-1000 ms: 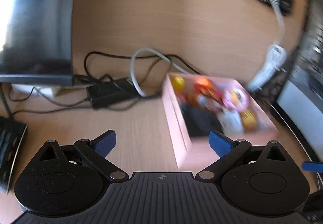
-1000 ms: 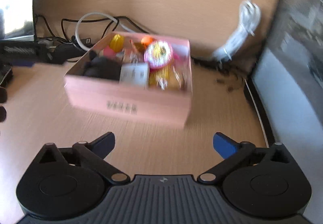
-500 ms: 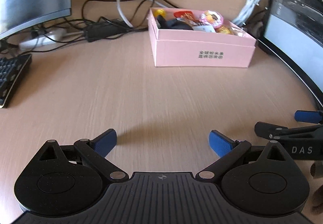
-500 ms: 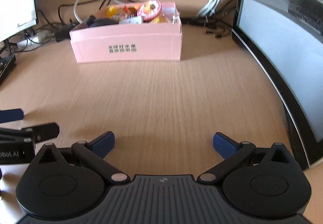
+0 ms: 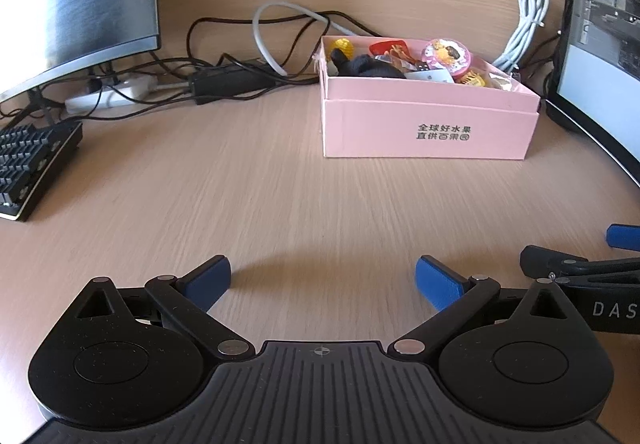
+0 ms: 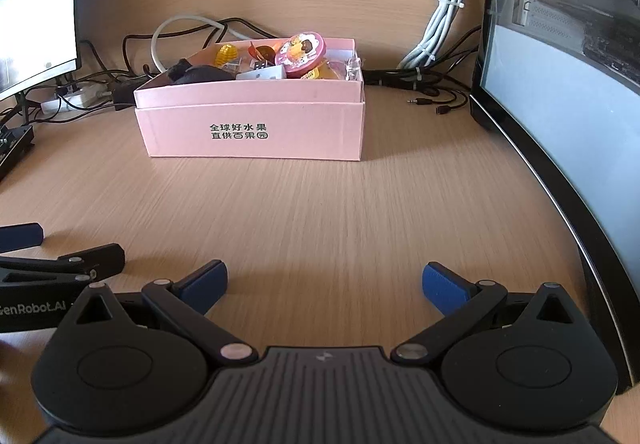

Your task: Organize objects

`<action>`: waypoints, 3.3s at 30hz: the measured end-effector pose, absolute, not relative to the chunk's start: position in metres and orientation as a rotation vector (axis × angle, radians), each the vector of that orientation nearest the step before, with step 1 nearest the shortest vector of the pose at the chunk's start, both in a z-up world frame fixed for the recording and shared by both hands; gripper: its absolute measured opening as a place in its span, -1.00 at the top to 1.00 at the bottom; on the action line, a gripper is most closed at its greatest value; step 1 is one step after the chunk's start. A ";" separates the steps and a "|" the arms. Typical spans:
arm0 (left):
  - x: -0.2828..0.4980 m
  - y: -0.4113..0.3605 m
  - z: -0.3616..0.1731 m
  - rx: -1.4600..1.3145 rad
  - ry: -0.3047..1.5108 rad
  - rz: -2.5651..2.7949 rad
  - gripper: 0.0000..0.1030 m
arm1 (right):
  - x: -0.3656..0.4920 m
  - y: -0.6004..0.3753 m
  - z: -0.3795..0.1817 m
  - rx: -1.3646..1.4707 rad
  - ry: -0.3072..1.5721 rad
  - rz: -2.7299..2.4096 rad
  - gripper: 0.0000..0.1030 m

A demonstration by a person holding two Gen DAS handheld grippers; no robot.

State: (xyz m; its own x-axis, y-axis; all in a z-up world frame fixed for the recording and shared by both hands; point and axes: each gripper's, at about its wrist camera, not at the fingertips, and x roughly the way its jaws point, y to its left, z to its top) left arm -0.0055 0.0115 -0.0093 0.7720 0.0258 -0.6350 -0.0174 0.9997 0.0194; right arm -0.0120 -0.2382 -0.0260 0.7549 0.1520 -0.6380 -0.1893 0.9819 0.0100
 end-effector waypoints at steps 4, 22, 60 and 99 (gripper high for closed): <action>-0.001 0.012 -0.009 0.008 0.689 0.026 -0.99 | -0.005 -0.238 -0.026 -0.051 0.691 0.177 -1.00; -0.001 0.013 -0.009 0.008 0.690 0.025 -0.99 | -0.002 -0.237 -0.026 -0.050 0.692 0.175 -1.00; -0.001 0.012 -0.010 0.008 0.690 0.026 -0.99 | -0.001 -0.236 -0.026 -0.051 0.693 0.176 -1.00; 0.000 0.013 -0.009 0.008 0.691 0.025 -0.99 | -0.001 -0.236 -0.025 -0.052 0.694 0.176 -1.00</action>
State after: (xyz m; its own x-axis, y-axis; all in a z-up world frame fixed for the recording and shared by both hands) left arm -0.0004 0.0129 -0.0088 0.7703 0.0260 -0.6372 -0.0206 0.9997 0.0159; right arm -0.0012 -0.2363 -0.0254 0.7546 0.1442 -0.6402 -0.1784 0.9839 0.0113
